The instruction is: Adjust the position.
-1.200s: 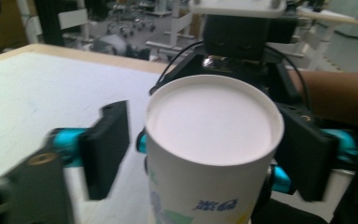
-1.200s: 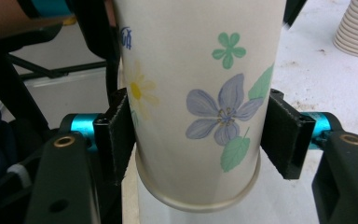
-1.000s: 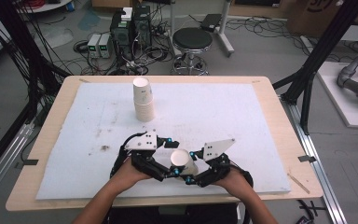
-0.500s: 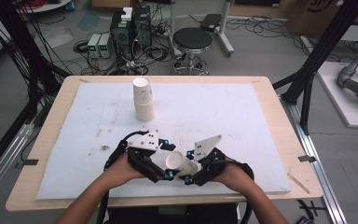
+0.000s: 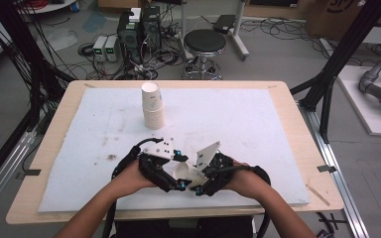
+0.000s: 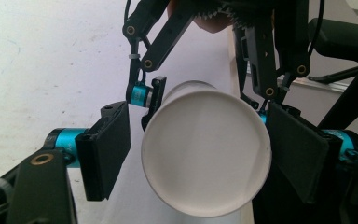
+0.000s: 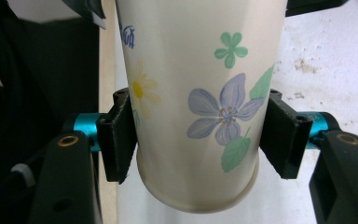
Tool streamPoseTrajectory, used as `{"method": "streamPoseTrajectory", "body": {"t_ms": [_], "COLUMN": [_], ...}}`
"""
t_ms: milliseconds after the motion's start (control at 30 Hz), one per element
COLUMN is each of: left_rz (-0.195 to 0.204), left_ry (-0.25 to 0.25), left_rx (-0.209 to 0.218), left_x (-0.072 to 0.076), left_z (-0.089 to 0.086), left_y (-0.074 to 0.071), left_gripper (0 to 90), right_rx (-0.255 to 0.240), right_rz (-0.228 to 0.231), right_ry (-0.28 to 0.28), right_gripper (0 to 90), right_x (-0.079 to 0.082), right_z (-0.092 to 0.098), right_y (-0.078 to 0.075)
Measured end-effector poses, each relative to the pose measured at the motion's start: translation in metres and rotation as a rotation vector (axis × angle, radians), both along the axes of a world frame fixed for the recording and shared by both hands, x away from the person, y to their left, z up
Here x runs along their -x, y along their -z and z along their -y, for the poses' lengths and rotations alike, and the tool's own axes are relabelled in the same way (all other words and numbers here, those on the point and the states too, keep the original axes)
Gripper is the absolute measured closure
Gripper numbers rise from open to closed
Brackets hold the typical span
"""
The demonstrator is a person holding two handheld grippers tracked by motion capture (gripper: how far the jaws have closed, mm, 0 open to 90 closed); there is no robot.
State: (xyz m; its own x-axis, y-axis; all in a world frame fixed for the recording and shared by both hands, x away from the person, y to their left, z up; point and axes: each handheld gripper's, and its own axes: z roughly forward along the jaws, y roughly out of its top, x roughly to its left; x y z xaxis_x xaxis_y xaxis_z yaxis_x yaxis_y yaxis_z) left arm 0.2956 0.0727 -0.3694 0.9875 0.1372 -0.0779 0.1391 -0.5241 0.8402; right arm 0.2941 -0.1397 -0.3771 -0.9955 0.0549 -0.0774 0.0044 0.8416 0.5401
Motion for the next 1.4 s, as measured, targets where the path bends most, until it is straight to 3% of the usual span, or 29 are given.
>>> {"method": "streamPoseTrajectory", "body": {"t_ms": [400,567,633,767,1000,1400], "left_rz": [-0.027,-0.021,-0.005,-0.001,-0.024,-0.014], "left_ry": [0.045,0.044,0.036,0.005,-0.020,-0.042], "left_rx": [-0.057,-0.066,-0.058,0.006,0.109,0.230], "left_x": [-0.002,-0.001,0.000,0.000,0.002,0.008], "left_z": [0.004,0.004,0.003,-0.003,-0.016,-0.033], "left_y": [0.005,0.006,0.005,0.005,0.007,0.013], "left_gripper": [35.7,37.2,37.3,37.3,37.2,37.3], "right_rx": [0.062,0.073,0.063,-0.025,-0.180,-0.417], "right_rz": [-0.022,-0.026,-0.020,-0.031,-0.038,-0.017], "right_ry": [-0.005,-0.007,-0.006,0.030,0.050,0.089], "right_gripper": [35.7,35.6,31.1,21.6,20.8,20.8], "right_x": [0.001,0.001,0.001,-0.001,-0.001,0.008], "right_z": [-0.004,-0.005,-0.004,0.001,0.017,0.042], "right_y": [0.004,0.005,0.005,0.002,0.001,-0.001]}}
